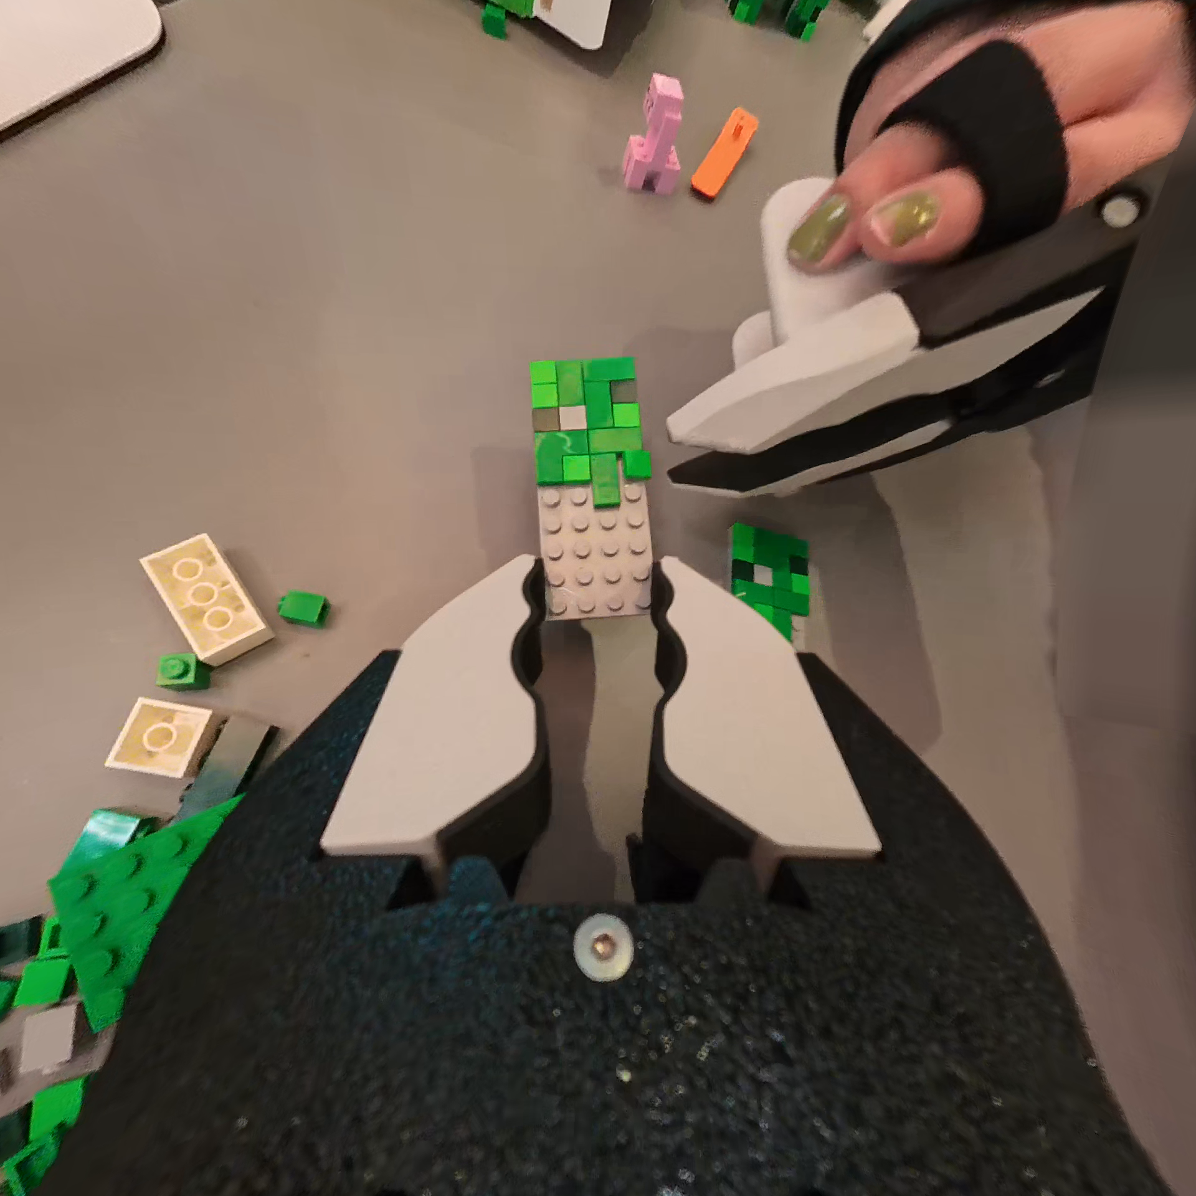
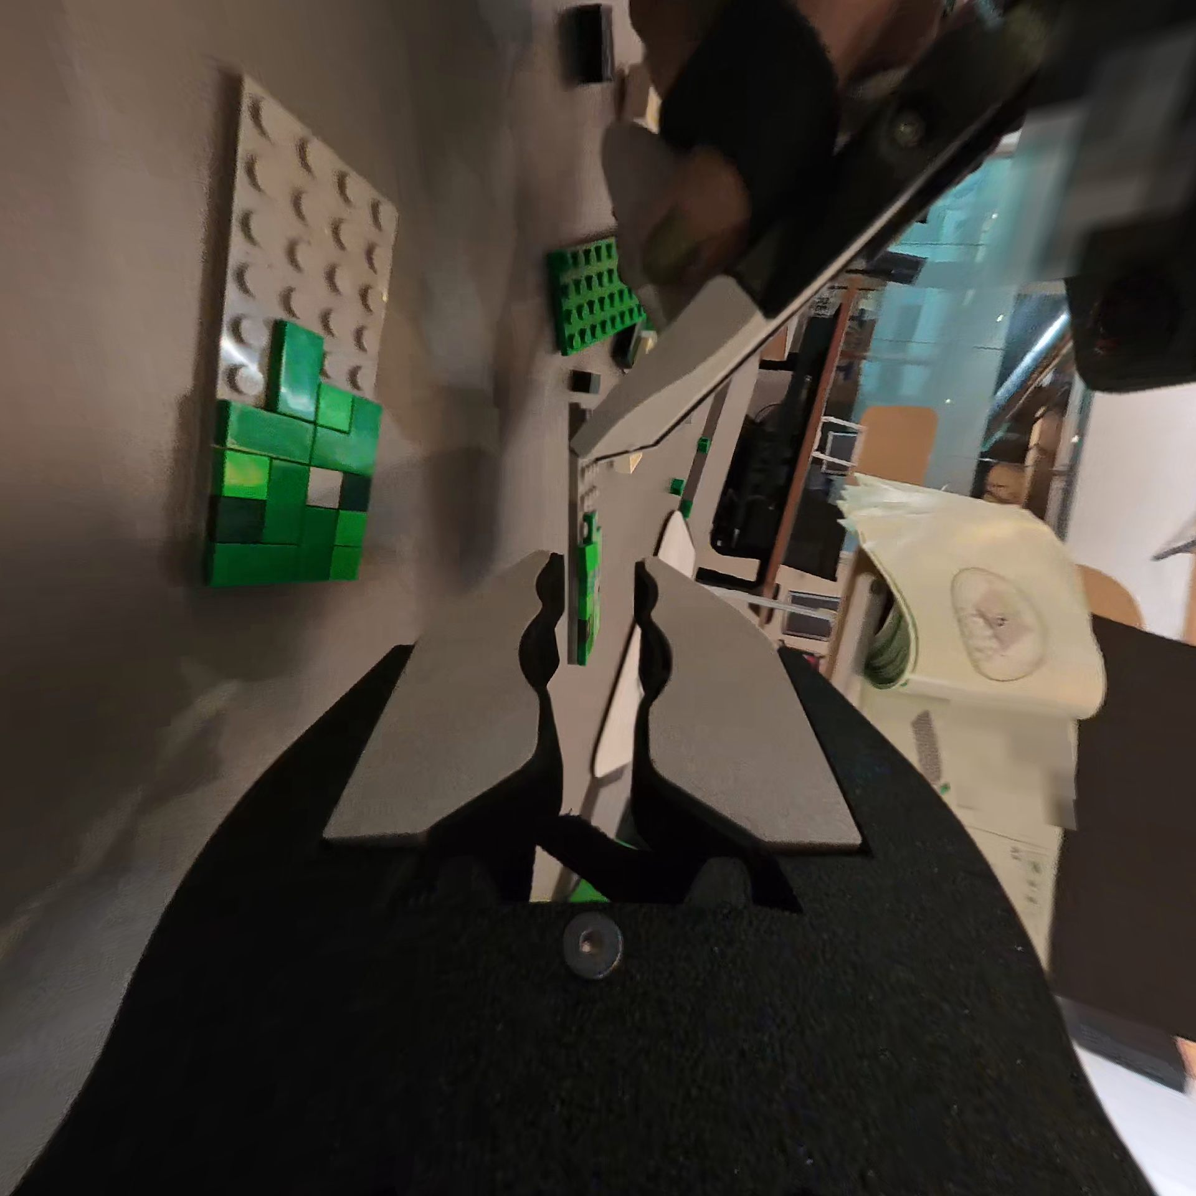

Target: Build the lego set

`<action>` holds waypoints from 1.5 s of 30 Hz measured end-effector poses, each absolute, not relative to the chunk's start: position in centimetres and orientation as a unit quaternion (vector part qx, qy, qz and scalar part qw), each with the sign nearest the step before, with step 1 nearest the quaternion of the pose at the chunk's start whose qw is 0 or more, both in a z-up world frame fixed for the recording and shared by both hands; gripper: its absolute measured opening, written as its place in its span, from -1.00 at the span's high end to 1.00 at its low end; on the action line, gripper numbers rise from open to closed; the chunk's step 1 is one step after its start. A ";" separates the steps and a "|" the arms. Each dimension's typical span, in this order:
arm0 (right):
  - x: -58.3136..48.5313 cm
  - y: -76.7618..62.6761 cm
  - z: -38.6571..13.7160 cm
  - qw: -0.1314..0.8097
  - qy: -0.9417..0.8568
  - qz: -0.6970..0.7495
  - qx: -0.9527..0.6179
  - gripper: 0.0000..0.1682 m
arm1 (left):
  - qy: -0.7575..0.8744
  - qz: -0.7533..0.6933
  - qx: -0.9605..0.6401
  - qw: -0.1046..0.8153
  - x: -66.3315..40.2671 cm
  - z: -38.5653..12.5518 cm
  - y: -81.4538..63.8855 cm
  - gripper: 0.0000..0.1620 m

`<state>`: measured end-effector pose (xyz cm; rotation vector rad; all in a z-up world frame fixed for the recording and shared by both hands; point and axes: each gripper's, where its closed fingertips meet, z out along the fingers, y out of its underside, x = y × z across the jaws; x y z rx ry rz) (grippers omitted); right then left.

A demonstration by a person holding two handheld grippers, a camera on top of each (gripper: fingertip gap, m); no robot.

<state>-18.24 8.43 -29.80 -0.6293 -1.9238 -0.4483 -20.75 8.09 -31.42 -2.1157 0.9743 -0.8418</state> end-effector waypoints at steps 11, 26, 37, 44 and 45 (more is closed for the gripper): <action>-18.3 8.8 -29.9 0.520 -0.786 -0.263 -0.205 0.91 | 0.371 -0.339 -0.799 0.330 -20.3 -30.5 7.7 0.62; -17.2 8.6 -29.7 0.530 -0.780 -0.221 -0.248 0.93 | 0.349 -0.356 -0.800 0.334 -19.6 -30.5 7.9 0.44; -16.7 7.0 -25.0 0.616 -0.718 -0.306 -0.108 0.93 | 0.269 -0.594 -0.715 0.254 -17.7 -26.5 5.5 0.56; -16.4 6.2 -24.9 0.598 -0.732 -0.319 -0.066 0.91 | 0.288 -0.608 -0.688 0.273 -17.6 -25.1 4.9 0.87; -16.4 6.0 -25.1 0.592 -0.736 -0.322 -0.057 0.91 | 0.297 -0.599 -0.693 0.272 -17.6 -25.3 4.8 0.89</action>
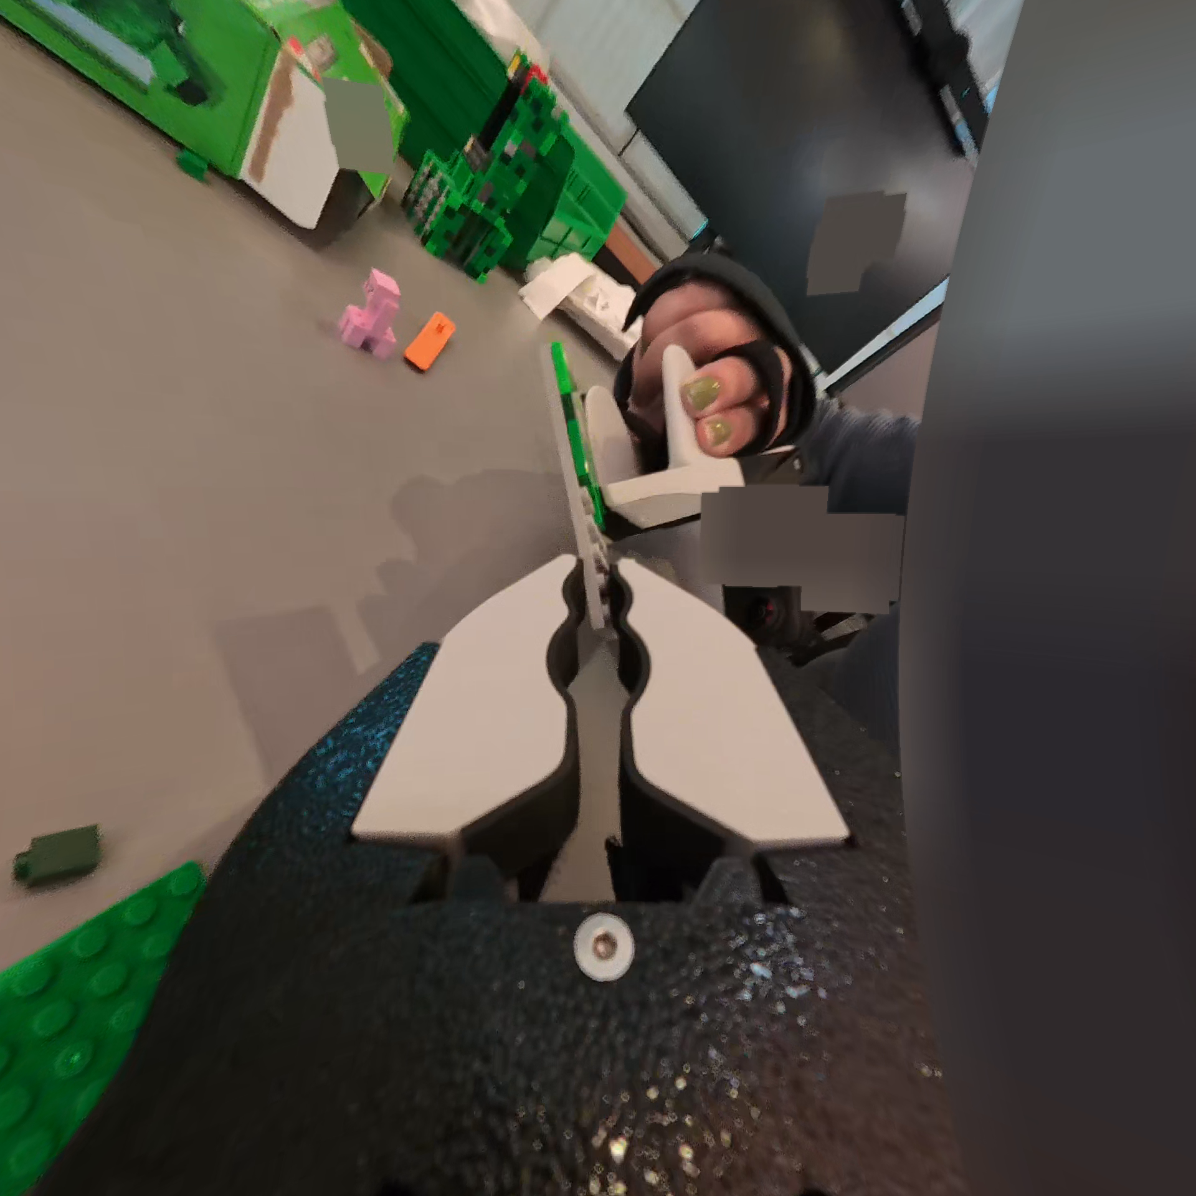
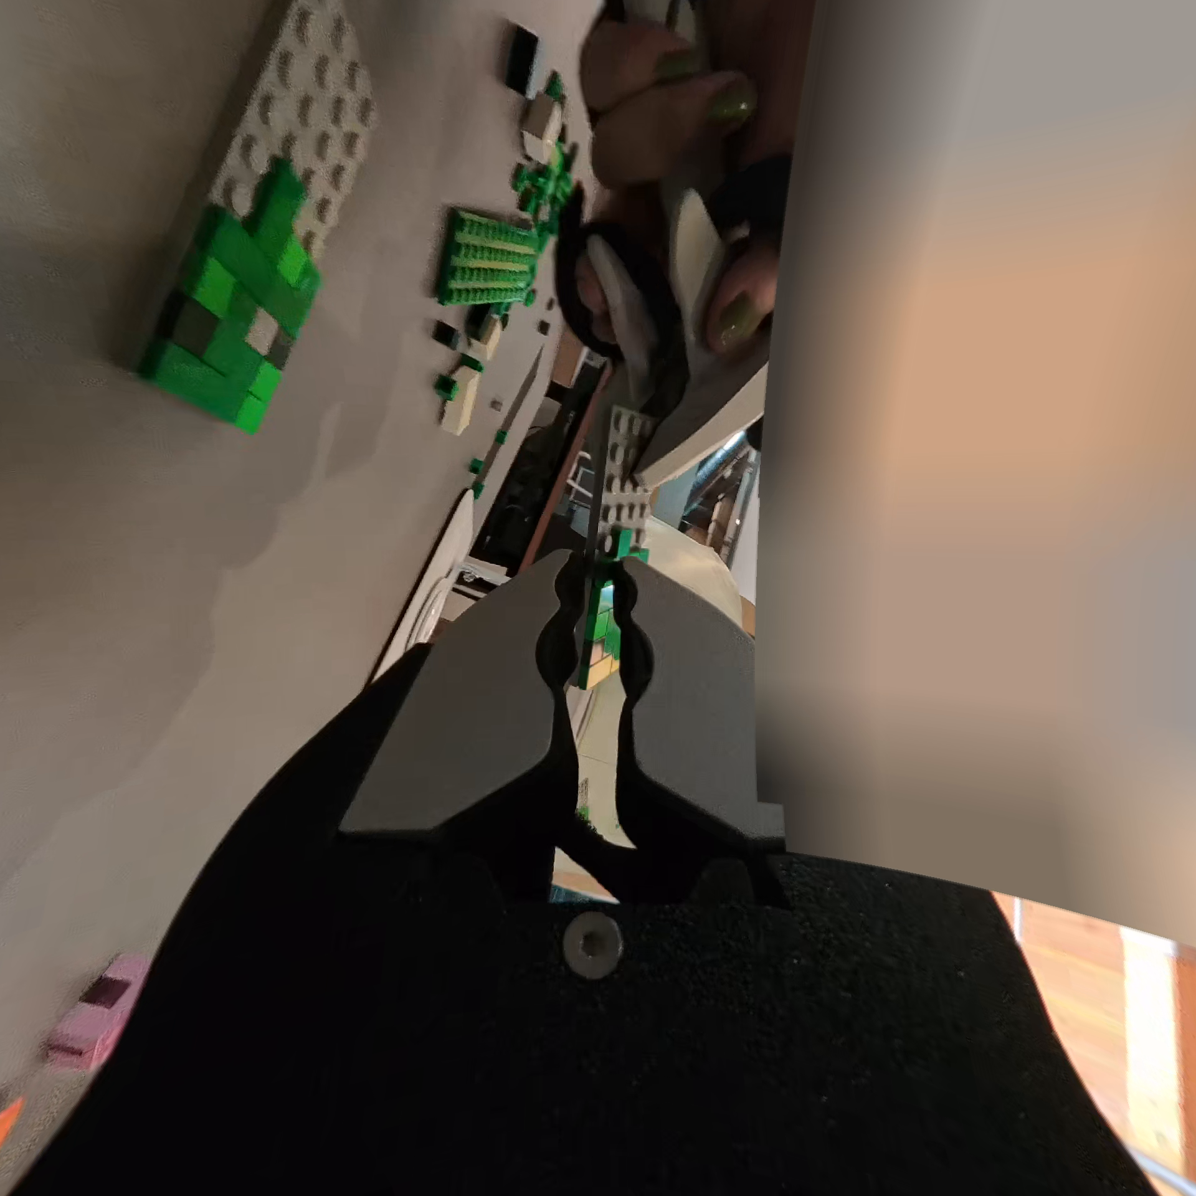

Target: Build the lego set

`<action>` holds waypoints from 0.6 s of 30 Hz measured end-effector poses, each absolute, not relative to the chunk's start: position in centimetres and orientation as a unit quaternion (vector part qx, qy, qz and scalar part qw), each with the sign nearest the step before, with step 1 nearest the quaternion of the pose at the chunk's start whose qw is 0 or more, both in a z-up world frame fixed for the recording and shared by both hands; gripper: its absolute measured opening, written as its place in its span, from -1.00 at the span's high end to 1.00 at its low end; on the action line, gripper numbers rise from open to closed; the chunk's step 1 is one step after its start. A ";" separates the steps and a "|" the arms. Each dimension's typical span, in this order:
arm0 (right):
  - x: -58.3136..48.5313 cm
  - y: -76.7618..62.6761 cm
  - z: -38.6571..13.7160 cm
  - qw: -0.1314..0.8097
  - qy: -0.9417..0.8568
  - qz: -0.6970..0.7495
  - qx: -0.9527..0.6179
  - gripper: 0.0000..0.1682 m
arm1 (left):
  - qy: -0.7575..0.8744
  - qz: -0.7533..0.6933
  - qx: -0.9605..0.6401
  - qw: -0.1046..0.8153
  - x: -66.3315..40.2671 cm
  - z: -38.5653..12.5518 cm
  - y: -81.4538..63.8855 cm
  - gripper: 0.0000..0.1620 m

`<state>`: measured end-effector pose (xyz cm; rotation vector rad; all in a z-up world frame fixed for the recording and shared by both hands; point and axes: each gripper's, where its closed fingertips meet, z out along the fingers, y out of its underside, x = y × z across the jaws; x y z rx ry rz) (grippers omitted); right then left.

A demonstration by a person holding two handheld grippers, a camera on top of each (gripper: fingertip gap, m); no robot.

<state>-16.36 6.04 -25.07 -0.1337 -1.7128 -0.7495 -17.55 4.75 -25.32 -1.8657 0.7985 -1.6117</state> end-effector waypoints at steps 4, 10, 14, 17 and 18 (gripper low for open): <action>-16.2 6.0 -24.9 0.583 -0.745 -0.317 -0.072 0.91 | 0.290 -0.611 -0.686 0.270 -17.4 -25.2 4.7 0.92; -16.1 6.2 -24.4 0.590 -0.746 -0.276 -0.138 0.92 | 0.286 -0.624 -0.660 0.306 -17.4 -24.2 5.1 0.73; -15.8 6.3 -24.0 0.586 -0.755 -0.163 -0.242 0.93 | 0.339 -0.533 -0.651 0.421 -18.3 -22.8 5.6 0.28; -15.6 6.4 -24.4 0.563 -0.766 -0.099 -0.295 0.93 | 0.413 -0.358 -0.647 0.531 -19.5 -23.1 5.7 0.26; -15.6 6.3 -24.4 0.557 -0.767 -0.078 -0.310 0.93 | 0.436 -0.305 -0.641 0.553 -19.6 -23.4 5.5 0.26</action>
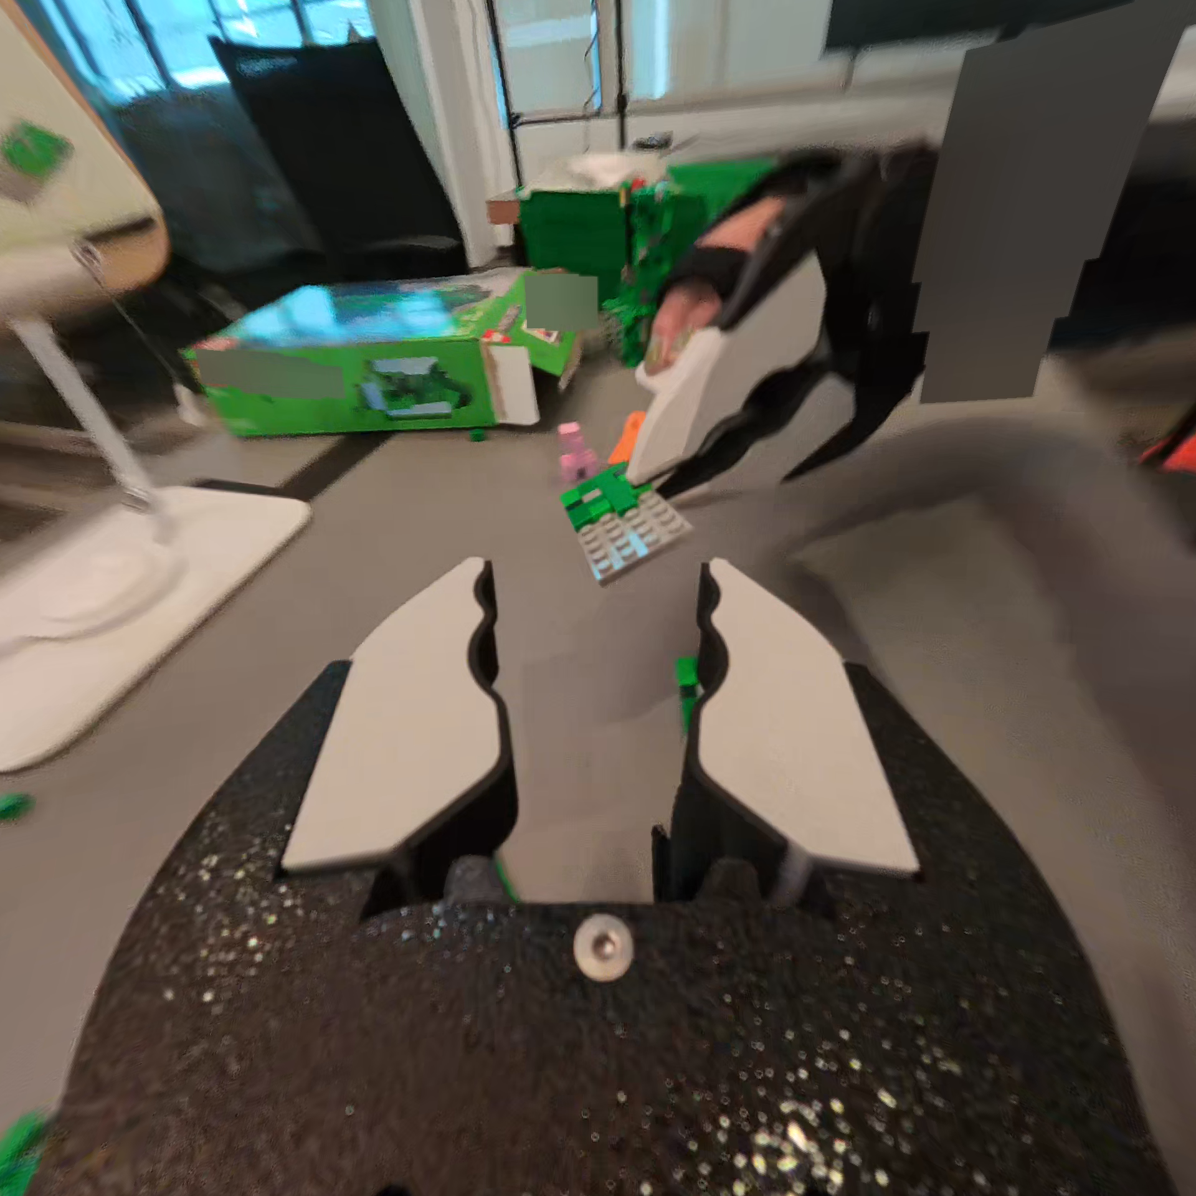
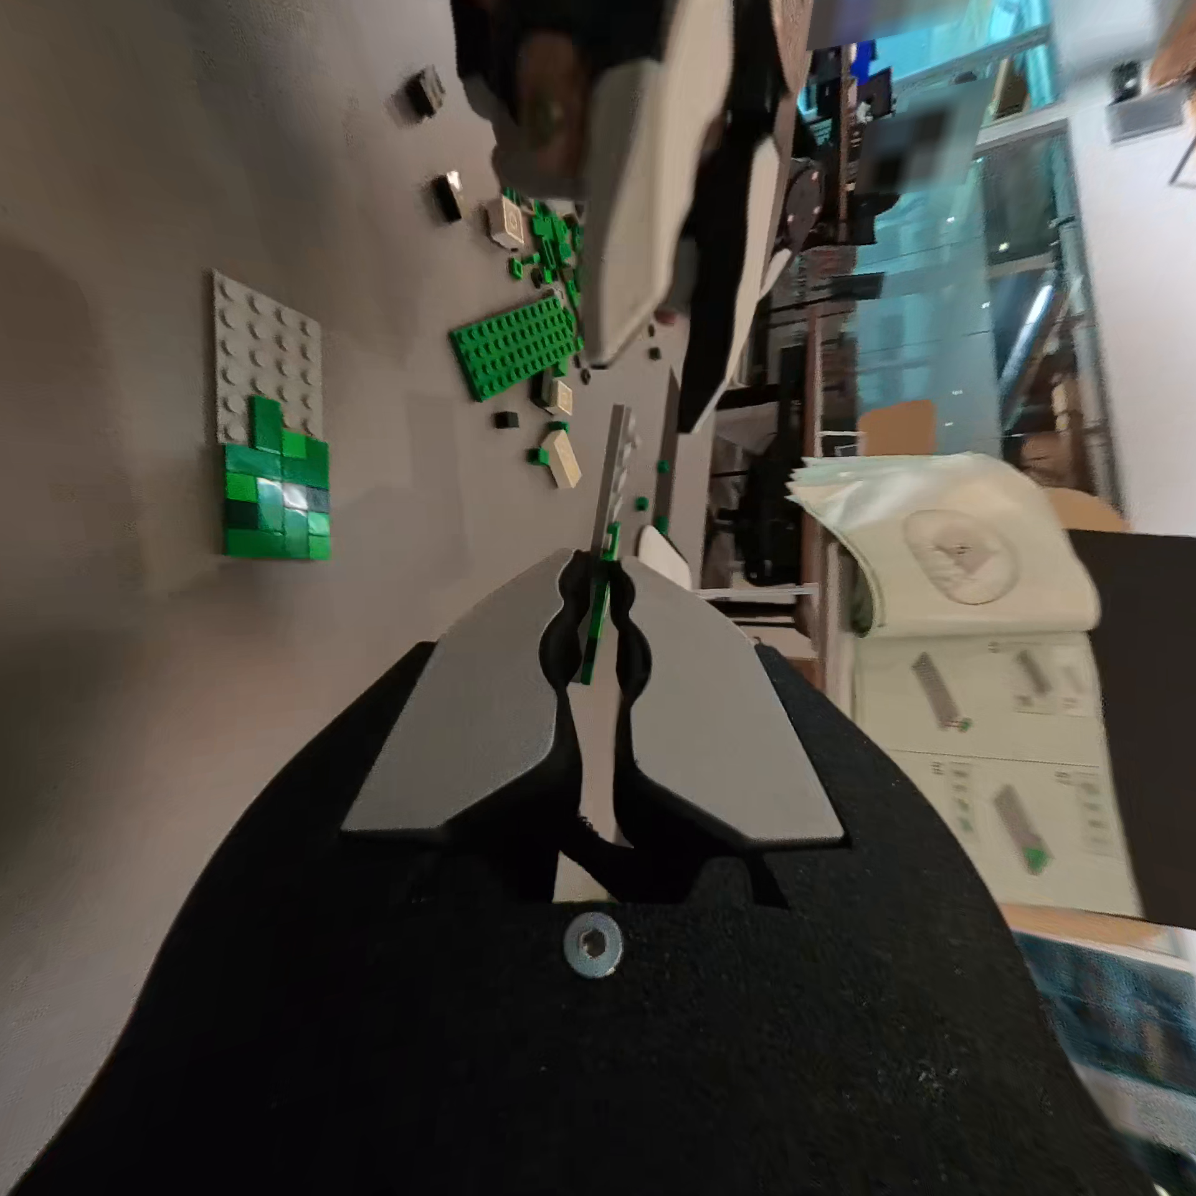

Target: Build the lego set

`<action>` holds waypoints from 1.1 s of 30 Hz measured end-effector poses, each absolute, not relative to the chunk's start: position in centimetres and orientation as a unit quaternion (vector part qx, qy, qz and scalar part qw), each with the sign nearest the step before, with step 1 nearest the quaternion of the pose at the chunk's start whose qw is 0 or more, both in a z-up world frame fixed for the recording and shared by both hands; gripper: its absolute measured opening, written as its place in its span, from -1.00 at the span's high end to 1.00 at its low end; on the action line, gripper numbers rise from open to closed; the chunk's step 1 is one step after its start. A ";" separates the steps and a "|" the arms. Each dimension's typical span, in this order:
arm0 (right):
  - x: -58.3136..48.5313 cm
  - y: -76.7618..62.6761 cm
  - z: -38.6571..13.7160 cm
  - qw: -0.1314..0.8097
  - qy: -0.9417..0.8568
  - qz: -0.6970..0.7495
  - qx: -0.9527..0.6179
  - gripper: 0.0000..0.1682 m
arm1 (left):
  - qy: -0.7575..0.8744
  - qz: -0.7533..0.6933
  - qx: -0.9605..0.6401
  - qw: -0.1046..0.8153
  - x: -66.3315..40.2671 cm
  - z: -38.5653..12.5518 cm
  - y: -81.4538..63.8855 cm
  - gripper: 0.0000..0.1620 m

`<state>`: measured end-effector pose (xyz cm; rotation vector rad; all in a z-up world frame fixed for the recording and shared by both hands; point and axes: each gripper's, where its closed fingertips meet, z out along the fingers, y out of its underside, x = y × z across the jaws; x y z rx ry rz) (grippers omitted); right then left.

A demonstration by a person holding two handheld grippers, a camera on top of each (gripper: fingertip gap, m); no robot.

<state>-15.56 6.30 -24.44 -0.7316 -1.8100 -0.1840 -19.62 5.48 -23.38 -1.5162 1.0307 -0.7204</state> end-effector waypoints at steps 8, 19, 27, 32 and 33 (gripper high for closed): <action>-16.6 5.2 -25.4 0.504 -0.798 -0.008 -0.331 0.93 | 0.561 -0.035 -0.572 0.598 -19.1 -25.3 3.5 0.72; -18.0 4.0 -26.1 0.466 -0.823 0.040 -0.322 0.74 | 0.587 0.075 -0.528 0.609 -21.6 -26.4 2.3 0.95; -23.7 11.6 -24.5 0.335 -0.756 0.161 -0.540 0.74 | 0.618 0.141 -0.474 0.611 -25.3 -27.7 1.4 0.96; -32.9 13.6 -27.5 0.224 -0.744 0.245 -0.579 0.78 | 0.624 0.149 -0.467 0.608 -25.8 -28.2 1.7 0.95; -34.2 13.9 -28.1 0.217 -0.747 0.249 -0.577 0.79 | 0.625 0.147 -0.468 0.607 -25.9 -28.3 1.7 0.95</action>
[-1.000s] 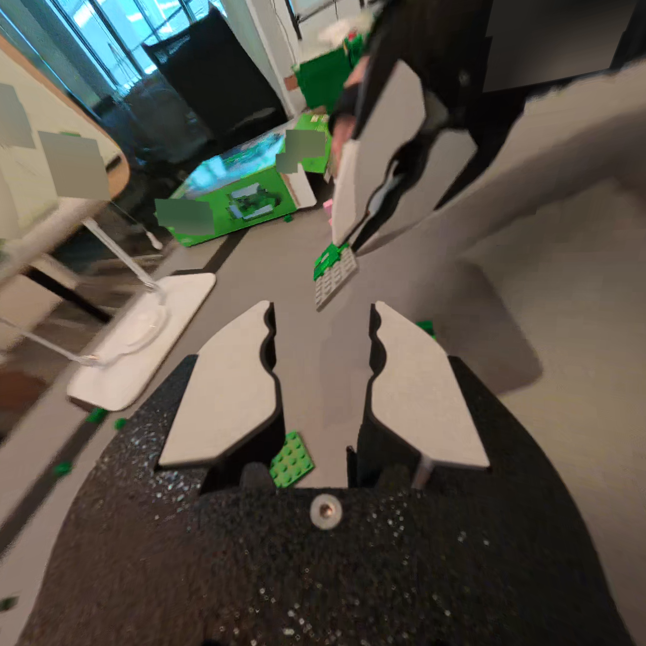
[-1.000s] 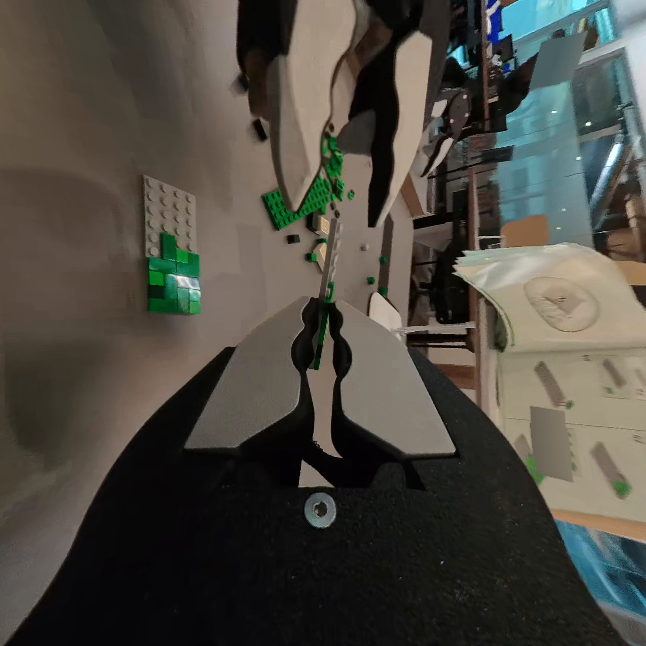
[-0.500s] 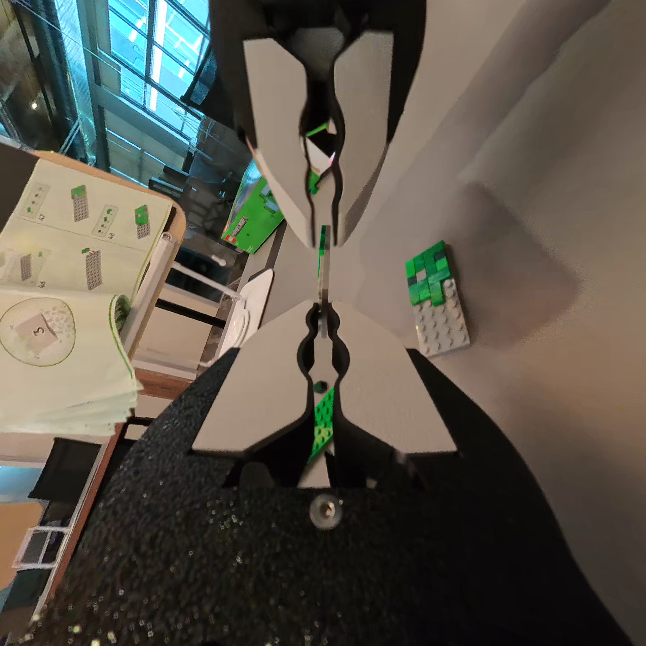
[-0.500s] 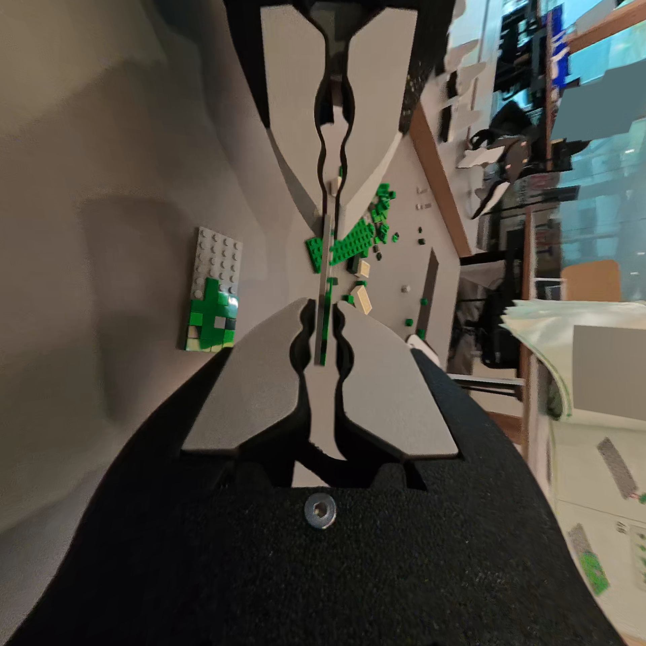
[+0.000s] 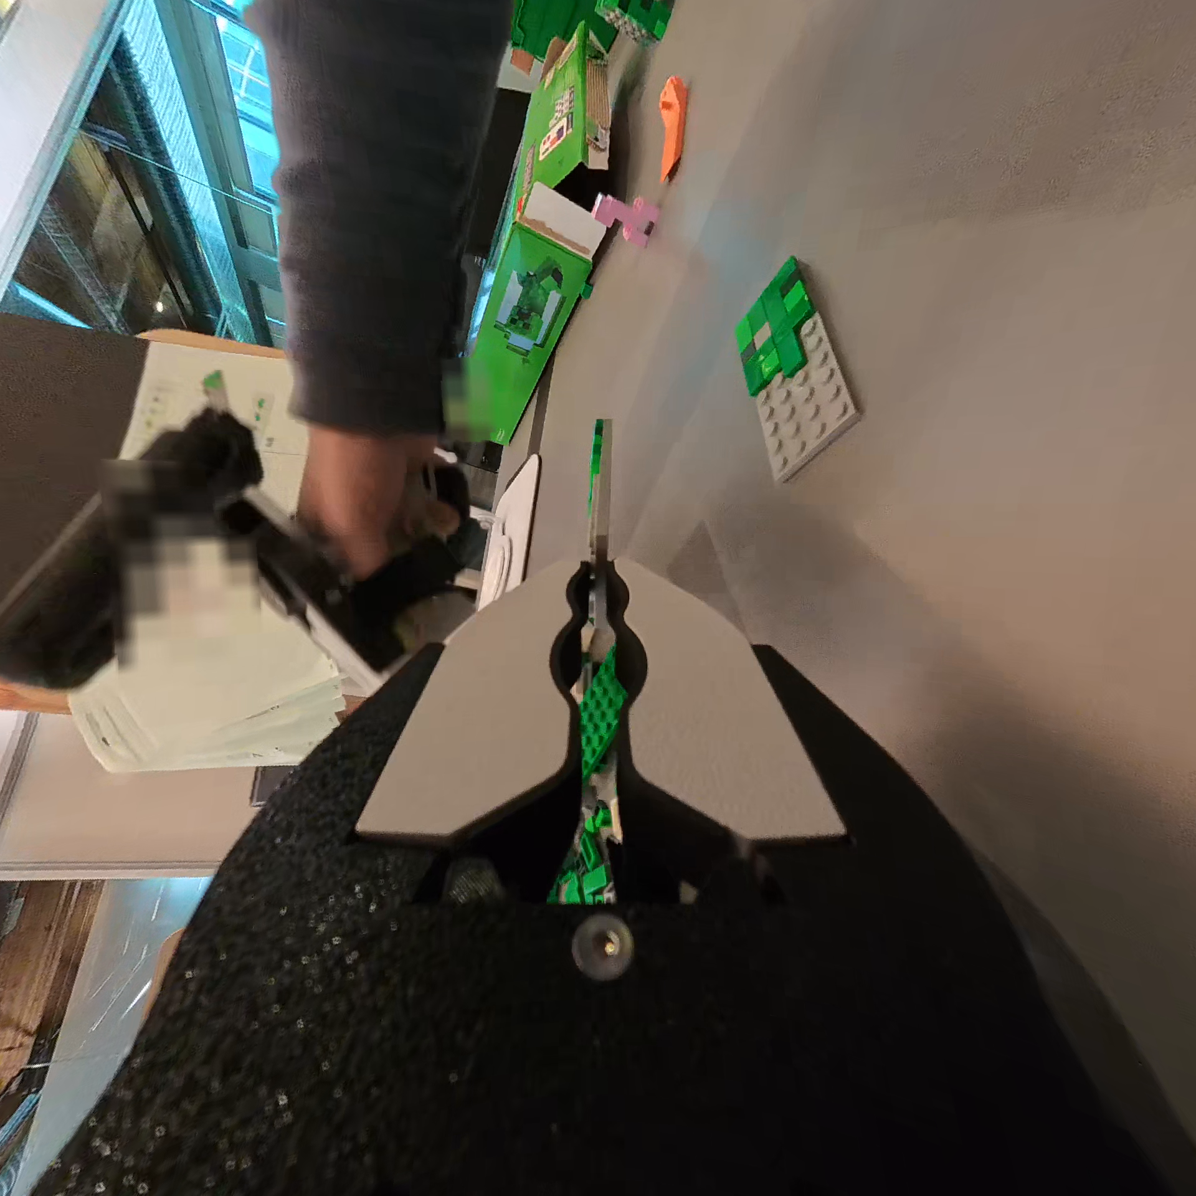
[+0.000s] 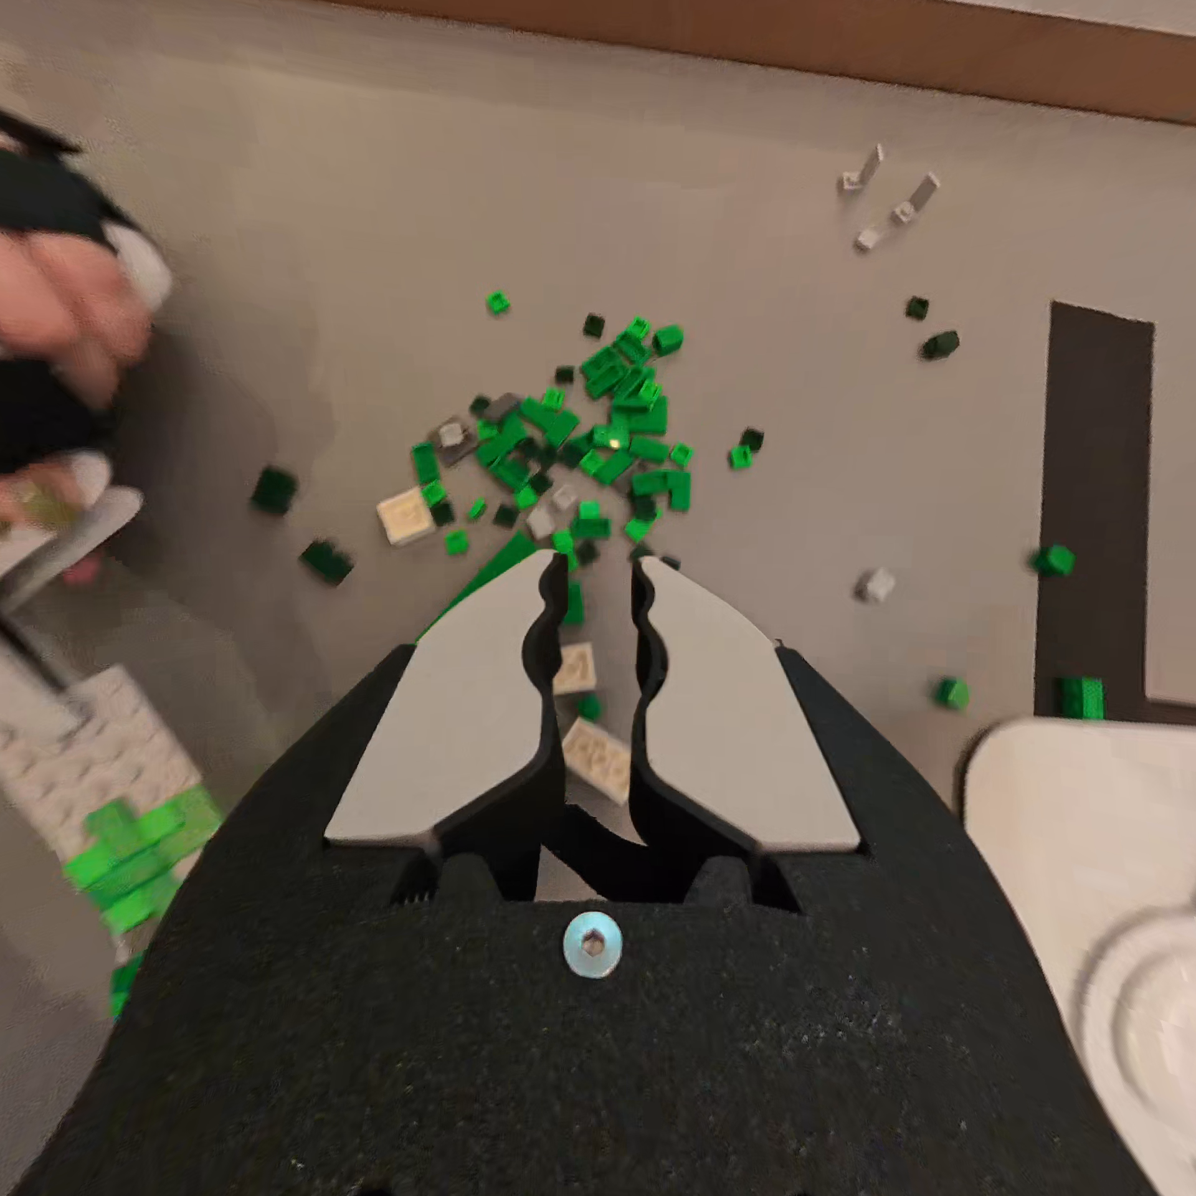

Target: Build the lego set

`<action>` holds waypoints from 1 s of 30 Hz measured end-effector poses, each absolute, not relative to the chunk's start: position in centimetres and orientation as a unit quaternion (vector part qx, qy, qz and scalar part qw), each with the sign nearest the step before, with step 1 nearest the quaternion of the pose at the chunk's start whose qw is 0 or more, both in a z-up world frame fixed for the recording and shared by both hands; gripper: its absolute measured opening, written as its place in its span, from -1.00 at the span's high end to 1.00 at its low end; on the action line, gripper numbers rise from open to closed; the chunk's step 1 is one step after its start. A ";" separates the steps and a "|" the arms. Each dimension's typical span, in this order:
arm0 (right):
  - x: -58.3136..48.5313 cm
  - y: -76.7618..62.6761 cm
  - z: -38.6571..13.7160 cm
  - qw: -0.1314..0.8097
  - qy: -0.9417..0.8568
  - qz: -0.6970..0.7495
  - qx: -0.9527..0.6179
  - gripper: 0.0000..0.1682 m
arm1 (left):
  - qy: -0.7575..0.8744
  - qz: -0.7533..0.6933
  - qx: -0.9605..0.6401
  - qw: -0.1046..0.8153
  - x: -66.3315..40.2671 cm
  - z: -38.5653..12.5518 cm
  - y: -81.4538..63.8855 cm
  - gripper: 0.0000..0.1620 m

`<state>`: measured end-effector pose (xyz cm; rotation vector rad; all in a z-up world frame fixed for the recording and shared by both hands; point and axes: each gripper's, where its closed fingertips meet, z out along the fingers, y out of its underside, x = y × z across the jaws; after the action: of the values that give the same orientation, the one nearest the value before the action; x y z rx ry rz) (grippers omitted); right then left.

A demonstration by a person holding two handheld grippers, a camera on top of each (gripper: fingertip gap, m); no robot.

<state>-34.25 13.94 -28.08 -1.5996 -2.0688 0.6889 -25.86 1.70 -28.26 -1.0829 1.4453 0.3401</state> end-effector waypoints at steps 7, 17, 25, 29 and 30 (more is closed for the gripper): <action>-39.2 12.1 -30.4 0.192 -0.858 0.191 -0.437 0.89 | 0.646 0.129 -0.453 0.601 -25.0 -28.7 1.0 0.95; -36.7 15.3 -33.5 0.129 -0.881 0.102 -0.443 0.93 | 0.651 0.117 -0.459 0.593 -24.8 -29.2 1.0 0.95; -36.9 15.4 -34.6 0.101 -0.877 0.095 -0.461 0.88 | 0.649 0.116 -0.468 0.589 -25.1 -29.3 1.3 0.95; -37.1 15.7 -34.6 0.112 -0.878 0.086 -0.457 0.92 | 0.650 0.113 -0.471 0.585 -25.0 -29.5 1.3 0.95; -37.1 15.7 -34.6 0.117 -0.882 0.083 -0.450 0.94 | 0.651 0.113 -0.471 0.585 -25.0 -29.5 1.3 0.95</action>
<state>-37.06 15.71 -34.58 -1.3162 -2.5809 0.2417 -25.03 1.31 -29.52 -1.0987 1.5185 0.2641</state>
